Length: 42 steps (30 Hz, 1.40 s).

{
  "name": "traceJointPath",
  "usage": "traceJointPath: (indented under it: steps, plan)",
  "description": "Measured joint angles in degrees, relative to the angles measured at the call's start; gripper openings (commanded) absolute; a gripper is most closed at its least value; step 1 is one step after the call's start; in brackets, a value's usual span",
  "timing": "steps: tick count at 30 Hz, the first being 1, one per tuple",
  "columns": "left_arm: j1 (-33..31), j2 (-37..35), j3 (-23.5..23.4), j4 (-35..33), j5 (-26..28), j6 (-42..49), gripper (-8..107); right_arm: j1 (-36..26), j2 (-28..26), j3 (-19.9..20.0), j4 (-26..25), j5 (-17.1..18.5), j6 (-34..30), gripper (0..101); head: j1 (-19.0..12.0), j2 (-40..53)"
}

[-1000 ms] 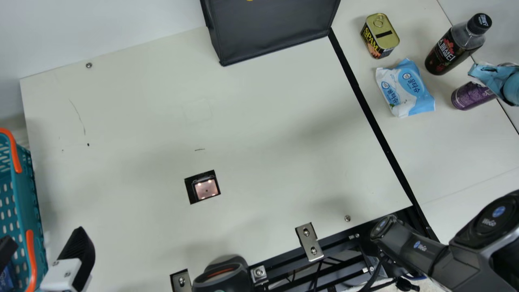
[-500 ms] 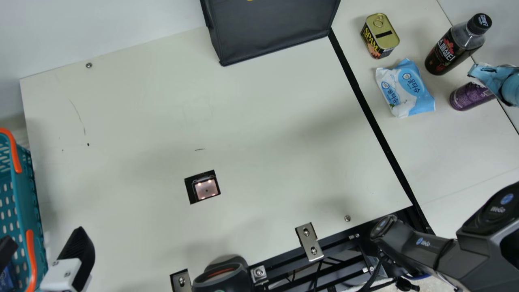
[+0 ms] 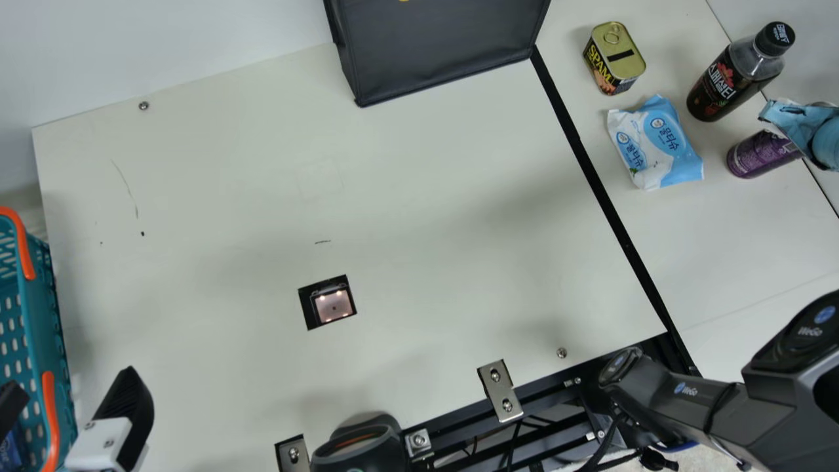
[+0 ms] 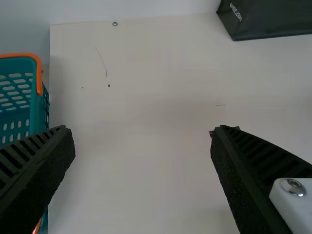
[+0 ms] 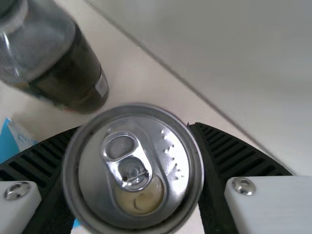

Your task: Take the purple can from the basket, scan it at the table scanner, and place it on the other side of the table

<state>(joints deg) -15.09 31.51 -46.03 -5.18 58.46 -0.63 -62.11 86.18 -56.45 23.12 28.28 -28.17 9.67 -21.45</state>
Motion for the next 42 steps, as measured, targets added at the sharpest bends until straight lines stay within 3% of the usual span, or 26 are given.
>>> traceJointPath:
  steps: [2, 7, 42]
  plan:
    - [0.00, 0.00, 0.00, 0.00, 0.00, 0.00, 90, 0.00, 0.07, 0.06, -0.43, 1.64, 0.06, 80, 0.00, 0.00]
    - [0.00, 0.00, 0.00, 0.00, 0.00, 0.00, 90, -0.05, 0.01, -0.02, -0.09, 0.52, 0.20, 95, 0.00, 0.00]
    - [0.00, 0.00, 0.00, 0.00, 0.00, 0.00, 90, -0.53, -1.46, 0.63, 0.89, 0.32, -1.03, 95, -0.09, 0.00]
